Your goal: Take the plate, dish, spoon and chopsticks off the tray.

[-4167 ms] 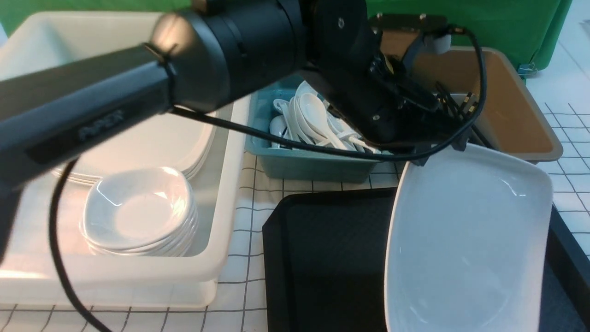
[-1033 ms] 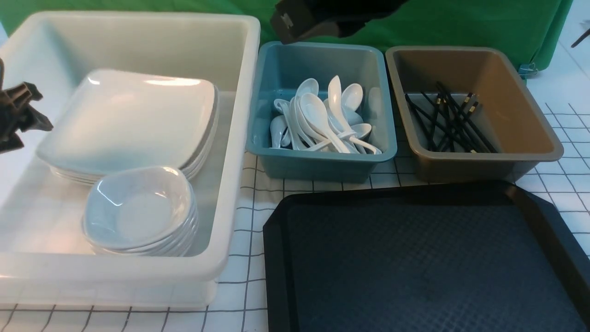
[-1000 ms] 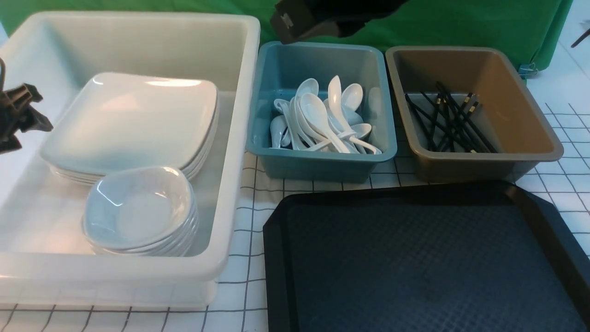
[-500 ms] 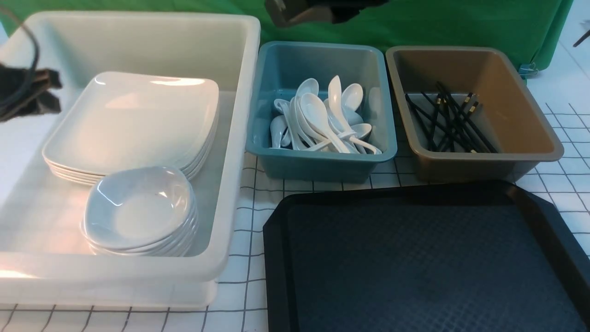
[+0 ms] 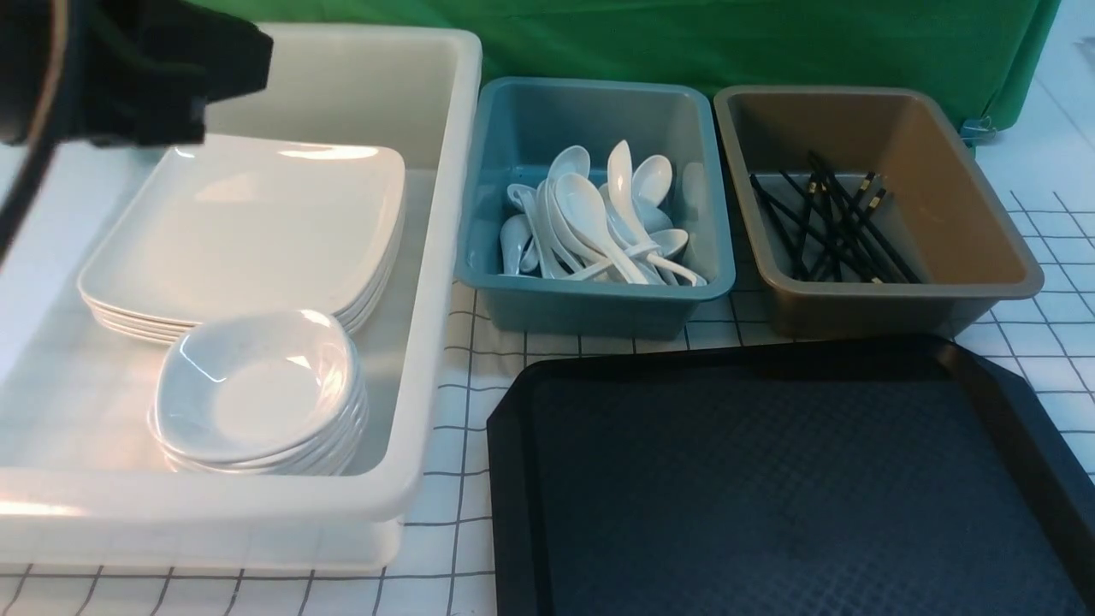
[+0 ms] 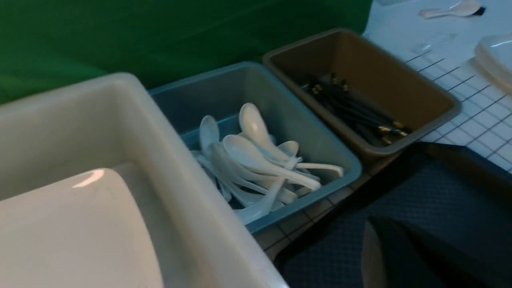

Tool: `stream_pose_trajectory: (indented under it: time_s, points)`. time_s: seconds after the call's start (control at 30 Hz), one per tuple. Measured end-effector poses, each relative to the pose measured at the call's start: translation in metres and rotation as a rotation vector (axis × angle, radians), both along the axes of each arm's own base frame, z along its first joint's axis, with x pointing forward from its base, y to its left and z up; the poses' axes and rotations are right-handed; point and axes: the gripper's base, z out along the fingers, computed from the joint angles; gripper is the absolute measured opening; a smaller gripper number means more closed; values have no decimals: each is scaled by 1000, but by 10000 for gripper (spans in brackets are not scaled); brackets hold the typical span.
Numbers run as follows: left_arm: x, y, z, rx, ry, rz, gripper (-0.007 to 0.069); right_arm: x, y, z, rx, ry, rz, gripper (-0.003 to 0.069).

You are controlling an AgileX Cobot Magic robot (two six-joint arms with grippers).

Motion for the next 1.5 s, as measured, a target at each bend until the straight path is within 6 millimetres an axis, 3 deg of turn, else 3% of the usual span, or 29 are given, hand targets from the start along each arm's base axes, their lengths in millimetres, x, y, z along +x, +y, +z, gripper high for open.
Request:
stream_pose_trajectory:
  time_s: [0.03,0.07,0.13,0.27,0.43,0.47,0.5,0.53,0.67,0.8,1.5]
  points:
    - [-18,1,-3,-15,-10,0,-3,-15,-16,-5,16,7,-27,23]
    - [-22,2,-2,-20,-17,3,-3,-17,-18,-6,22,9,-33,24]
    - [-45,8,-18,-20,-17,15,-3,-41,-44,-21,58,-20,-67,27]
    - [-67,15,-63,18,42,39,-3,-73,-76,-67,178,-142,-82,30]
    - [-84,21,-127,-3,149,86,-3,-114,-111,-136,354,-348,-32,32]
    - [-84,22,-128,-6,144,90,-3,-115,-111,-142,354,-353,-23,33]
    - [-86,24,-142,-14,135,111,-3,-125,-117,-162,399,-390,3,35]
    - [-86,24,-141,-15,132,111,-3,-126,-118,-165,405,-394,6,36]
    - [-85,26,-157,-59,111,157,-2,-144,-128,-205,485,-473,70,54]
    - [-84,27,-160,-69,96,172,-2,-152,-133,-218,529,-517,92,86]
    - [-83,27,-159,-70,90,174,-1,-155,-134,-217,545,-534,98,147]
